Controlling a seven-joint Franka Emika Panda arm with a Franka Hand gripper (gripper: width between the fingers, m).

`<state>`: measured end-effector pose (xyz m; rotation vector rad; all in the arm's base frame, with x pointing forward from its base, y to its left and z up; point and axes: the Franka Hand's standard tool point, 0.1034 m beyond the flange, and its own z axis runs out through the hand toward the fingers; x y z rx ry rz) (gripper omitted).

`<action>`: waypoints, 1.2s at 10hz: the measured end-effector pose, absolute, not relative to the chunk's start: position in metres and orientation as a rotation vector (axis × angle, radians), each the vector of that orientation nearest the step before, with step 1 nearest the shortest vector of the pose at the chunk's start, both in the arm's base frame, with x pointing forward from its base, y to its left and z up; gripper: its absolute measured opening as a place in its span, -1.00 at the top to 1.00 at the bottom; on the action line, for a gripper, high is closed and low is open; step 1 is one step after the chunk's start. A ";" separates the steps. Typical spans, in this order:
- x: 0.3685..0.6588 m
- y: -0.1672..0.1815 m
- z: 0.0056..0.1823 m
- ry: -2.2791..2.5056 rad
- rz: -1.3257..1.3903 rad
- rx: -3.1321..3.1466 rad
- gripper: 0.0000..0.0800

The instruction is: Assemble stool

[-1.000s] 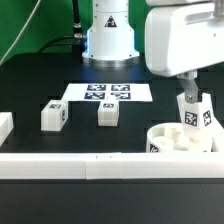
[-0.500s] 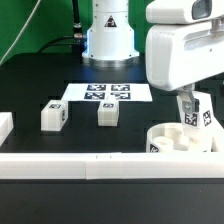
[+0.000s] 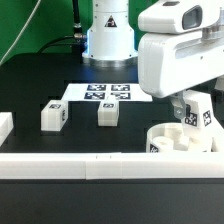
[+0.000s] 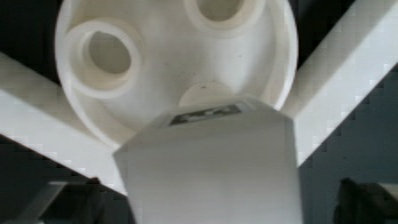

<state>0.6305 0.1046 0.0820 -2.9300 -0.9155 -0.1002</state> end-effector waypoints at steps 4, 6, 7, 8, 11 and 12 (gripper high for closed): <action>0.630 0.105 0.080 -0.917 -0.109 -2.930 0.16; 0.630 0.105 0.080 -0.892 -0.117 -2.938 0.15; 0.630 0.105 0.080 -0.877 -0.117 -2.943 0.15; 0.630 0.105 0.080 -0.870 -0.117 -2.944 0.15; 0.630 0.105 0.080 -0.542 -0.103 -3.013 0.15; 0.631 0.107 0.079 -0.362 -0.123 -3.034 0.15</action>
Offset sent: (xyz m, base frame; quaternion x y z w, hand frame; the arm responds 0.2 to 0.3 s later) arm -0.0087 -0.0015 -0.0078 0.0085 0.0084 -0.0099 0.9999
